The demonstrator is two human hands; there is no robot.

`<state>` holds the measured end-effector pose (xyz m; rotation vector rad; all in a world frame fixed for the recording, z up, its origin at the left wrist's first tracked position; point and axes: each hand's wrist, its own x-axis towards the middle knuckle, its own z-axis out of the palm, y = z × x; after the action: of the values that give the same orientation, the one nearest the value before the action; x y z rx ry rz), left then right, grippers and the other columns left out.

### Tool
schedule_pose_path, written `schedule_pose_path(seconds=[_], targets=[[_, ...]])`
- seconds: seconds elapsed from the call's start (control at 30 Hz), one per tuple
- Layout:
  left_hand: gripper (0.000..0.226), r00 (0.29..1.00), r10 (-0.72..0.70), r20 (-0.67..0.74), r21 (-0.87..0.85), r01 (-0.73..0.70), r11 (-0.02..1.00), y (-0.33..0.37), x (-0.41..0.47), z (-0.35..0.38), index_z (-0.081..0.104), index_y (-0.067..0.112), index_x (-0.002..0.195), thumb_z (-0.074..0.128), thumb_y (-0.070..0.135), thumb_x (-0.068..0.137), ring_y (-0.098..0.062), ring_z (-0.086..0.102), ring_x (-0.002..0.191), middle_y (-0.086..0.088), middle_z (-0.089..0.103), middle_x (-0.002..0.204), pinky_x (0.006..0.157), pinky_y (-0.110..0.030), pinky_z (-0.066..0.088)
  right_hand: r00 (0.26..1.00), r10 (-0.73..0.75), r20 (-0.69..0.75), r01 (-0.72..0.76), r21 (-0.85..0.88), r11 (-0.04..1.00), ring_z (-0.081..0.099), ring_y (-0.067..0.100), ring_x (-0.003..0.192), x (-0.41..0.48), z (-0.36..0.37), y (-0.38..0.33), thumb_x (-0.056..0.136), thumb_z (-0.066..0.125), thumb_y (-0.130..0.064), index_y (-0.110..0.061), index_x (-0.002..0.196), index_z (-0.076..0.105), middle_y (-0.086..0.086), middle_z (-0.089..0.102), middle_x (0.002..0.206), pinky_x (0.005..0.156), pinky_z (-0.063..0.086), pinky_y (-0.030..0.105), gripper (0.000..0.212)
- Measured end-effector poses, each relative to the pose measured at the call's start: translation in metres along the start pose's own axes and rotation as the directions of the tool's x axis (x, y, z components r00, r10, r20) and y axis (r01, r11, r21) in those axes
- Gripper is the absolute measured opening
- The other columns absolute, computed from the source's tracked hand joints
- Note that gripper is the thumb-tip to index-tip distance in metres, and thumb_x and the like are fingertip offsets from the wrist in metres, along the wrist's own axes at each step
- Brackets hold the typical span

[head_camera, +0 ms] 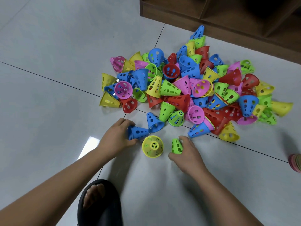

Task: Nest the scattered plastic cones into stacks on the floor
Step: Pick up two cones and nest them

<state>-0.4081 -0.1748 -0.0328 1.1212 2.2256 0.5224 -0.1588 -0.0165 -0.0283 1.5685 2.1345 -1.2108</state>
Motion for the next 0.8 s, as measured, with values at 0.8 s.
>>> schedule_pose_path(seconds=[0.8], targets=[[0.045,0.905,0.054,-0.423,-0.488,-0.277,0.828,0.065,-0.049,-0.04,0.06,0.023,0.134,0.076,0.029,0.092,-0.023,0.065,0.114,0.011,0.068,0.124,0.096,-0.032,0.051,0.801,-0.531,-0.276,0.59,0.215,0.778,0.057,0.008,0.126,-0.076,-0.014,-0.081,0.086,0.085,-0.02,-0.034,0.132,0.064,-0.021,0.057,0.127,0.1,0.042,0.012,0.053]])
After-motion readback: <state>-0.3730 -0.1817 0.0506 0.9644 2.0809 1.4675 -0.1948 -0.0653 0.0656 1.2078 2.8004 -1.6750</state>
